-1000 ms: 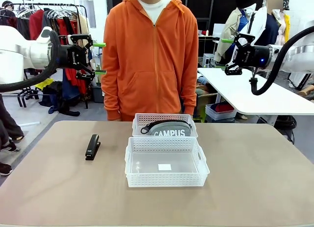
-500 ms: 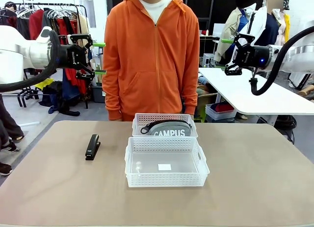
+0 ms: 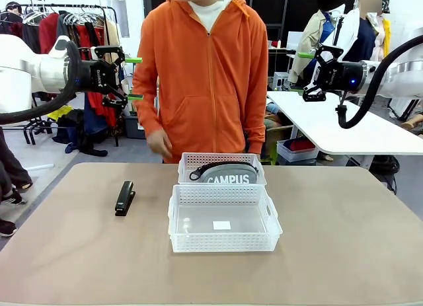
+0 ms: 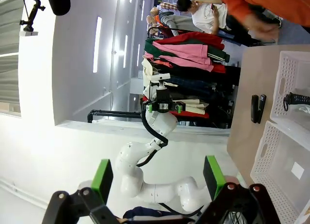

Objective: Distribute items into two baskets.
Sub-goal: Pick up the Stapler that the person points to.

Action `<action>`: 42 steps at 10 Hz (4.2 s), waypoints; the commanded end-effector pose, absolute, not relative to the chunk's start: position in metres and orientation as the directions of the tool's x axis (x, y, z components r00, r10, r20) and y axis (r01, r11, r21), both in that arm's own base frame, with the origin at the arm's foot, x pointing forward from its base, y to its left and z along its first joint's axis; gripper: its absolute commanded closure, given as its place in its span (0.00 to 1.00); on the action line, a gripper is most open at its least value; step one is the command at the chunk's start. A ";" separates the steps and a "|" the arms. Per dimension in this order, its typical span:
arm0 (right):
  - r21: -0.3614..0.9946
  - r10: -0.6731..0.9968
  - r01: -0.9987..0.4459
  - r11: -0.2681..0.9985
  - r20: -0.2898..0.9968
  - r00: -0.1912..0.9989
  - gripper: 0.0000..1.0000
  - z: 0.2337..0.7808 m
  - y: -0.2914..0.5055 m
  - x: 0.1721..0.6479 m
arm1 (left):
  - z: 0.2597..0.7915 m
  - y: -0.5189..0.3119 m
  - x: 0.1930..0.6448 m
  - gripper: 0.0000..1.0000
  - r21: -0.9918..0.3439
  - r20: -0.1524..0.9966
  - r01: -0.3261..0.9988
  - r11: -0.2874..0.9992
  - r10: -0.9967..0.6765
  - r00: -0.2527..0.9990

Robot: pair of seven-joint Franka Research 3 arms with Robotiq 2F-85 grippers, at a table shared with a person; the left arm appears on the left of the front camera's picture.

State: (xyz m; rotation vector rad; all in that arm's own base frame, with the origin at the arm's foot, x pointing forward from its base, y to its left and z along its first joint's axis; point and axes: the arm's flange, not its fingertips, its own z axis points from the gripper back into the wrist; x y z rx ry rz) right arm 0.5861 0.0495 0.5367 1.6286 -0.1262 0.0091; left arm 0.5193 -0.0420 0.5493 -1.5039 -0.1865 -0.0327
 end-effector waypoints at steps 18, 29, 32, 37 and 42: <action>0.995 -0.088 -0.079 -0.065 0.073 0.993 0.00 0.538 0.049 0.586 | 0.551 -0.041 0.519 0.00 -0.988 0.145 0.139 0.067 0.094 0.985; 0.995 -0.088 -0.079 -0.065 0.073 0.993 0.00 0.538 0.049 0.586 | 0.574 -0.050 0.509 0.00 -0.471 0.329 0.287 0.834 -0.136 0.935; 0.995 -0.088 -0.079 -0.065 0.073 0.993 0.00 0.538 0.049 0.586 | 0.555 -0.079 0.500 0.00 -0.240 0.368 0.282 0.929 -0.182 0.912; 0.995 -0.088 -0.079 -0.065 0.073 0.993 0.00 0.538 0.049 0.586 | 0.545 -0.090 0.506 0.00 -0.227 0.368 0.321 0.919 -0.224 0.903; 0.995 -0.088 -0.079 -0.065 0.073 0.993 0.00 0.538 0.049 0.586 | 0.535 -0.105 0.510 0.00 -0.100 0.340 0.234 0.967 -0.188 0.922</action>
